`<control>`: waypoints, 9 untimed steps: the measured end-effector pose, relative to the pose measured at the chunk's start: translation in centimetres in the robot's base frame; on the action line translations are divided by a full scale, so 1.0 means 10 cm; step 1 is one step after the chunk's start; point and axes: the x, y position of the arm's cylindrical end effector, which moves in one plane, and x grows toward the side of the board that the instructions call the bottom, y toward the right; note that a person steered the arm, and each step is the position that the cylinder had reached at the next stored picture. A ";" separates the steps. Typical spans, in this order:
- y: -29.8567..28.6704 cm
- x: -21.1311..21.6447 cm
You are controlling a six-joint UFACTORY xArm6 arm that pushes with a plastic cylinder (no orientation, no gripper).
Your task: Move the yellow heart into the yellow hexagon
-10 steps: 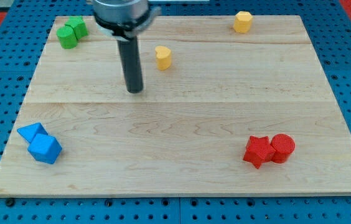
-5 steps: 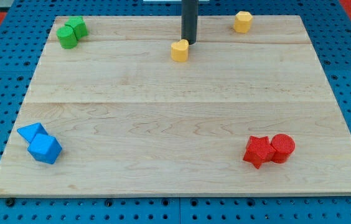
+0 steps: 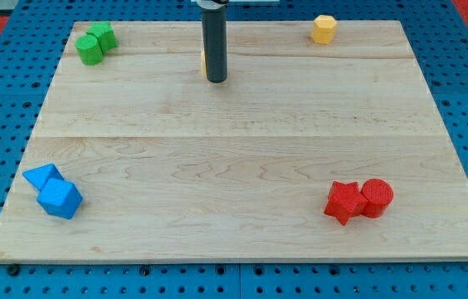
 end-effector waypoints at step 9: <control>1.22 -0.92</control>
